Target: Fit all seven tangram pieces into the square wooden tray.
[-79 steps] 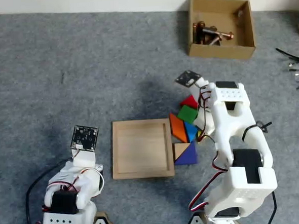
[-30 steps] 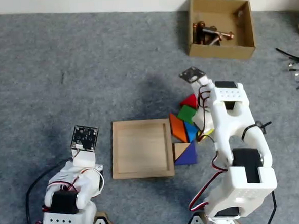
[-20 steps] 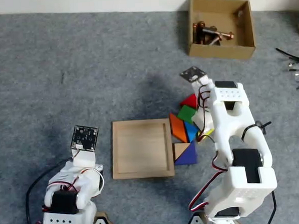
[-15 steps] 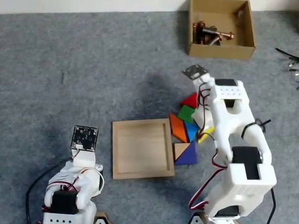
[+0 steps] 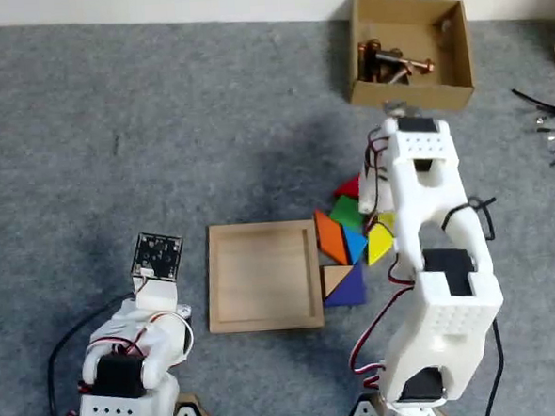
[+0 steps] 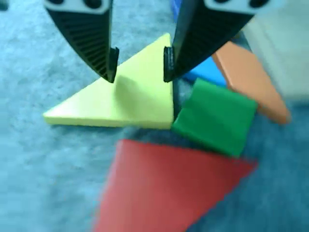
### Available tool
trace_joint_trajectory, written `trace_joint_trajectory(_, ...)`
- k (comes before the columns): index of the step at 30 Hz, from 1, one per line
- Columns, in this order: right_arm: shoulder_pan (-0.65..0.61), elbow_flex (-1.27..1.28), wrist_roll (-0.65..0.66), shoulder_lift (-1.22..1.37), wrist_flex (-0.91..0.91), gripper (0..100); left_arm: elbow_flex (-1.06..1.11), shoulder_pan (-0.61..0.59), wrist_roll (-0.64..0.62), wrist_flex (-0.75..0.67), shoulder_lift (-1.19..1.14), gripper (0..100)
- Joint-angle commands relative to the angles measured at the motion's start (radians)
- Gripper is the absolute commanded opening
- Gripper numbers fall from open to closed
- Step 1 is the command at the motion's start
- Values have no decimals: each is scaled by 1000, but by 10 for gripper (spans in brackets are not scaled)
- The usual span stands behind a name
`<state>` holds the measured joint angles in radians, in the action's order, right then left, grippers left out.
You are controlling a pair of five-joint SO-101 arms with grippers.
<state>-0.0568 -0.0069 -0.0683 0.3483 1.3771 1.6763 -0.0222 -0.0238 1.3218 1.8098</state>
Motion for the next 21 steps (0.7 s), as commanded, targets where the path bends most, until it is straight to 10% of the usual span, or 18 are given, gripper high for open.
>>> trace_joint_trajectory(1,-12,-70,-84,-27,19,154,19,7,-6,6,5,5)
trace_joint_trajectory(21,-54,-91,-318,19,-79,159,19,7,-6,6,5,5)
